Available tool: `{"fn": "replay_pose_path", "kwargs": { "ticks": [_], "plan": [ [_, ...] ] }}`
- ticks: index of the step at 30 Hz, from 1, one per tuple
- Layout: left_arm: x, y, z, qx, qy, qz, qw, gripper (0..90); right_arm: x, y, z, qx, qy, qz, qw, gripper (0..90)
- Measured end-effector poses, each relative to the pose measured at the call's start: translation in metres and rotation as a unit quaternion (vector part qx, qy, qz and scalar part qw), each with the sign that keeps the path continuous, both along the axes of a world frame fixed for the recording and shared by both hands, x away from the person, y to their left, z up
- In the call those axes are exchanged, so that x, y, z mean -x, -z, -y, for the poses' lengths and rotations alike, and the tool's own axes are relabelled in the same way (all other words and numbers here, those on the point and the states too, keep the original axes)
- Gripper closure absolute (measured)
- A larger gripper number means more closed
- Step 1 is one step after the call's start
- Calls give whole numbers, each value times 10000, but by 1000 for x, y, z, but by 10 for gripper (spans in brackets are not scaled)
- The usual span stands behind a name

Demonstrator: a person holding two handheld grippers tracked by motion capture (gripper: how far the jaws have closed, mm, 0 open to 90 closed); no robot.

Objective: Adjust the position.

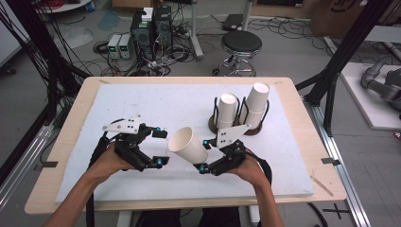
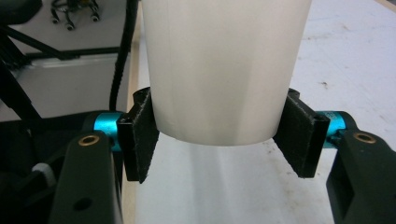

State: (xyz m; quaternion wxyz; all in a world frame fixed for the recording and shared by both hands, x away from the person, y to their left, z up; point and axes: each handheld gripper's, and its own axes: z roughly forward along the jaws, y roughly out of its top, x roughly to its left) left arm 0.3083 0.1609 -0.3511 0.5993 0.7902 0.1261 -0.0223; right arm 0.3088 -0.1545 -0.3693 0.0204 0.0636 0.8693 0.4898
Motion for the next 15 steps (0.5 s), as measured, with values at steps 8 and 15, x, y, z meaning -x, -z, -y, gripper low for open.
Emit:
{"fn": "replay_pose_path", "kwargs": {
  "ticks": [8,15],
  "plan": [
    [2,6,6,158,55,2,9999,74,1,11,0,-483,-45,3,9988,371],
    [3,8,12,176,113,-3,9998,74,2,26,-2,-866,-44,2,9962,371]
  ]
}}
